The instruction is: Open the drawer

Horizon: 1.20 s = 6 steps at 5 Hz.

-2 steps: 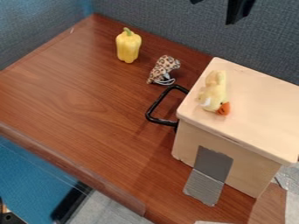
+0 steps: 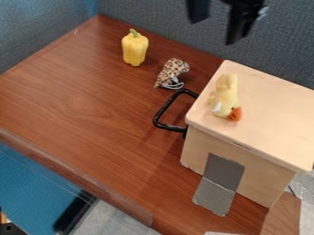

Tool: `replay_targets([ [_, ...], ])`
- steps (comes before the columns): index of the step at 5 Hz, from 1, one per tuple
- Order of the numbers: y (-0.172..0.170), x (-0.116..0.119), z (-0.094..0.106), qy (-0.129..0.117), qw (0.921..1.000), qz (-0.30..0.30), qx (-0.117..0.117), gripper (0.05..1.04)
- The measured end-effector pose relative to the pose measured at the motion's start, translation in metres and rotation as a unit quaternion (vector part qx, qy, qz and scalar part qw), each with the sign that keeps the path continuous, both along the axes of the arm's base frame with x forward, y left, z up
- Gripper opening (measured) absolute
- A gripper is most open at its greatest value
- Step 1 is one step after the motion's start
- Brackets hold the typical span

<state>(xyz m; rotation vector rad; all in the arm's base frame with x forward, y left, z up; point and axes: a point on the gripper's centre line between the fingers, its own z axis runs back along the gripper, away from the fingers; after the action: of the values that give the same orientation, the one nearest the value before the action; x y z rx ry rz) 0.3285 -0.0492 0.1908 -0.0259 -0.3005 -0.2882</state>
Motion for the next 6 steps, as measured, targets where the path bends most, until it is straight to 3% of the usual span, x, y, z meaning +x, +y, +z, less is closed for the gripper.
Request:
replay_targets([
  [2,0.038,-0.007,-0.044,0.049,0.9970,0.059,-0.001,1.001],
  [4,0.051,-0.015,-0.109,0.126,0.9892,0.074,-0.007,1.001],
  [5,0.055,-0.010,-0.137,0.151,0.9855,0.077,0.008,1.001],
  [6,0.054,-0.001,-0.150,0.159,0.9835,0.085,0.013,1.001],
])
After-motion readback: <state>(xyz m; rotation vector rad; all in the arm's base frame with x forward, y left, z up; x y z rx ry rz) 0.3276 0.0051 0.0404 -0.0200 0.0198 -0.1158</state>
